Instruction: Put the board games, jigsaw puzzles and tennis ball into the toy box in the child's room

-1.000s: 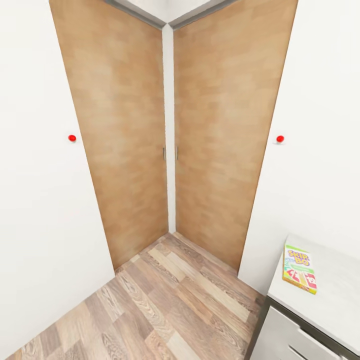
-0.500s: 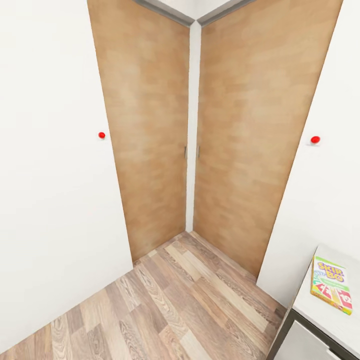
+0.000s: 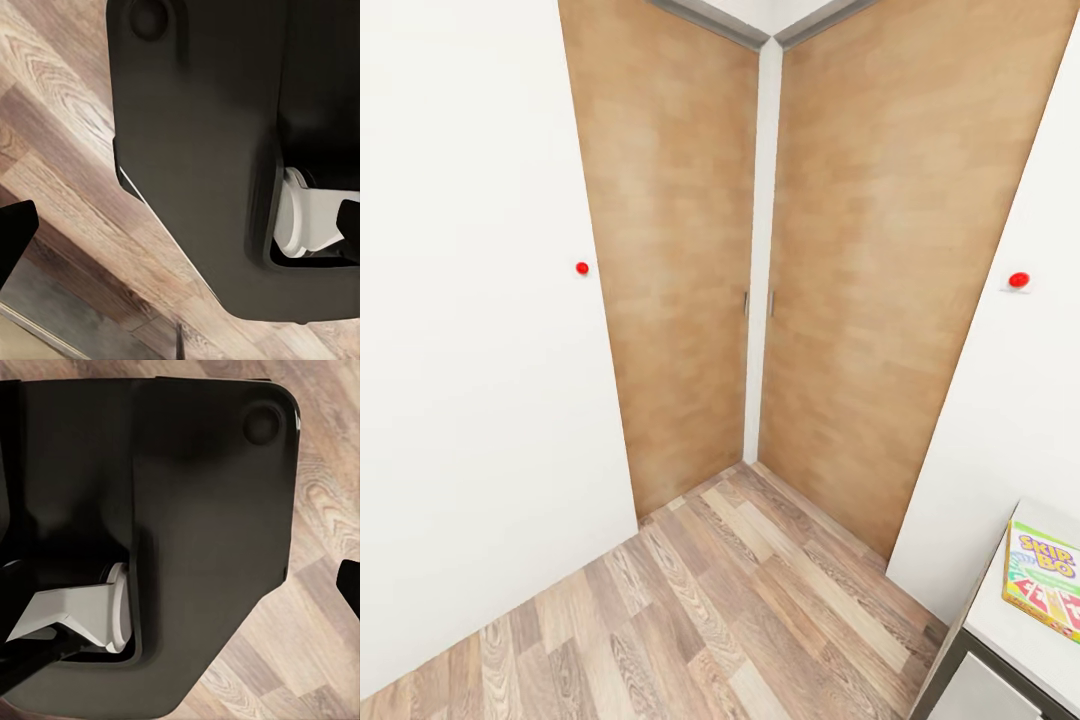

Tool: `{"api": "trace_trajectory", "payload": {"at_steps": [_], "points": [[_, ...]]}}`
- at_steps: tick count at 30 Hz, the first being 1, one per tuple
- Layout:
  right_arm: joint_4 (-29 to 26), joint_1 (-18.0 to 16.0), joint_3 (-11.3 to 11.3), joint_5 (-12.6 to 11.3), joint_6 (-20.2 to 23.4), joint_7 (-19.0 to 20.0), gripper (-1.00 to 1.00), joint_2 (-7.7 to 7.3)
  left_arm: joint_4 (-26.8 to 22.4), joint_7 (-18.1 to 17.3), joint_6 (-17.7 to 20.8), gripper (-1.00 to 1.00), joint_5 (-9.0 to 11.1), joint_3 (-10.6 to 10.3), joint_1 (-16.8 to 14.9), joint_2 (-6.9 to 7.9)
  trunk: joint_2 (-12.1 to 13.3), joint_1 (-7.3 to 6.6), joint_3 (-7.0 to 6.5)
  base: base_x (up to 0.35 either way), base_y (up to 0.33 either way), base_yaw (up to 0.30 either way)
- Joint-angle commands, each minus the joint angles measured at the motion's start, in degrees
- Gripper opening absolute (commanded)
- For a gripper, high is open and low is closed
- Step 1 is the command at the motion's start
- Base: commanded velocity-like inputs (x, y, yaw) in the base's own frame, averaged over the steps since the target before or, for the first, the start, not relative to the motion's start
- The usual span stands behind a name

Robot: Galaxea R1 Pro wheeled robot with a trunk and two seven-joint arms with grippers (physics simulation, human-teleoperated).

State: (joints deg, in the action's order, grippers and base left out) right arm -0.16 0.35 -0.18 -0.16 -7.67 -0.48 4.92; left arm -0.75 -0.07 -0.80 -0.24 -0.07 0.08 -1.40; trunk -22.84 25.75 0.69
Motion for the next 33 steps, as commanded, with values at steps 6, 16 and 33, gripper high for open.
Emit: {"api": "trace_trajectory", "payload": {"at_steps": [6,16,33], "points": [[0.03,0.01,0.02,0.14,-0.11,-0.04,1.00,0.04,-0.06,0.00,-0.08,1.00,-0.03,-0.02,0.01,0.00,-0.08,0.03,0.07,0.000,0.000,0.003],[-0.06,0.01,-0.27,0.04,-0.03,0.70,1.00,-0.06,-0.05,-0.02,-0.08,1.00,-0.03,0.11,0.01,0.00,-0.08,0.03,0.09,0.000,0.000,0.000],[-0.19,0.01,-0.15,0.09,-3.10,0.41,1.00,0.08,-0.19,-0.02,-0.08,1.00,0.52,0.75,0.00,0.04,-0.08,0.03,0.09,0.000,0.000,0.000]]}}
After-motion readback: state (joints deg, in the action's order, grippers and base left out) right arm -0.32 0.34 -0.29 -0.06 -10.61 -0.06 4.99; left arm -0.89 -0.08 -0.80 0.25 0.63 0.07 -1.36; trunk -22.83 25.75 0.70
